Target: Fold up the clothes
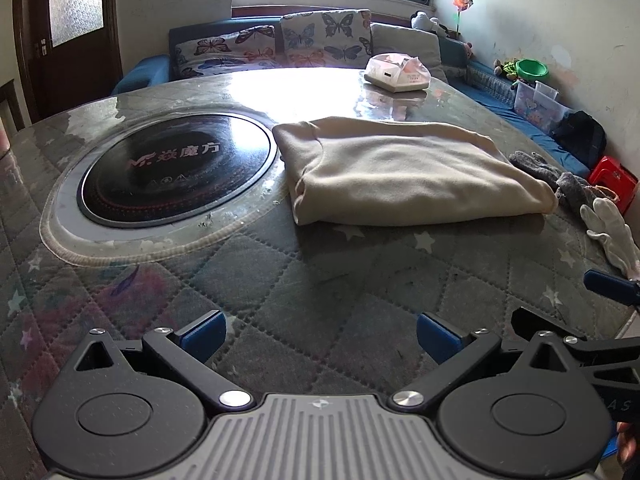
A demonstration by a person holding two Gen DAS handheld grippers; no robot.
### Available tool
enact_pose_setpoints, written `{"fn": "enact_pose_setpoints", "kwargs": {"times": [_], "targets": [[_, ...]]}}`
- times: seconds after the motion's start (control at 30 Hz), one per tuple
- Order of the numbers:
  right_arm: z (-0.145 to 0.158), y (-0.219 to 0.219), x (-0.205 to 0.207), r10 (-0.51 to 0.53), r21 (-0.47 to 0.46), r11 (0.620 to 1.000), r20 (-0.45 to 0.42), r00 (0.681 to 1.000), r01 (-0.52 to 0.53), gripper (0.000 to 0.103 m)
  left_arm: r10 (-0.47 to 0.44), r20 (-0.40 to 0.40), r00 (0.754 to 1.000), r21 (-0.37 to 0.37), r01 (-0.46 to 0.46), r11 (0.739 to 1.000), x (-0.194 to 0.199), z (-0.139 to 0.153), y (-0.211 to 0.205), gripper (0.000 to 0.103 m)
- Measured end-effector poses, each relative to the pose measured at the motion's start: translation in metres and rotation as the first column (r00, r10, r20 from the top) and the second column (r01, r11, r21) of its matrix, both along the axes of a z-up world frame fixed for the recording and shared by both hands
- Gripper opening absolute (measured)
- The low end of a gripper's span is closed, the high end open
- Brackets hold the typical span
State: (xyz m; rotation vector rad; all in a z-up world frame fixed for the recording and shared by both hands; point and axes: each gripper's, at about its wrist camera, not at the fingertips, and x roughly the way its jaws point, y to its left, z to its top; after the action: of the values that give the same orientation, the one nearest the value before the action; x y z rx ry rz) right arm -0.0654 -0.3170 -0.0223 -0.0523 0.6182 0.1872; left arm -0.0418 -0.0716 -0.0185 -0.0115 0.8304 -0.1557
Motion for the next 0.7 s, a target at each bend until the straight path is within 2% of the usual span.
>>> {"fn": "enact_pose_setpoints", "kwargs": {"times": [0.7], "targets": [[-0.0007,0.0031,-0.0070,-0.011,-0.013,1.000,-0.006,1.000,0.010,0.103,0.007,-0.006,1.000,0.036,-0.007,0.999,-0.0089,-0.0038,-0.0010,0.103]]}}
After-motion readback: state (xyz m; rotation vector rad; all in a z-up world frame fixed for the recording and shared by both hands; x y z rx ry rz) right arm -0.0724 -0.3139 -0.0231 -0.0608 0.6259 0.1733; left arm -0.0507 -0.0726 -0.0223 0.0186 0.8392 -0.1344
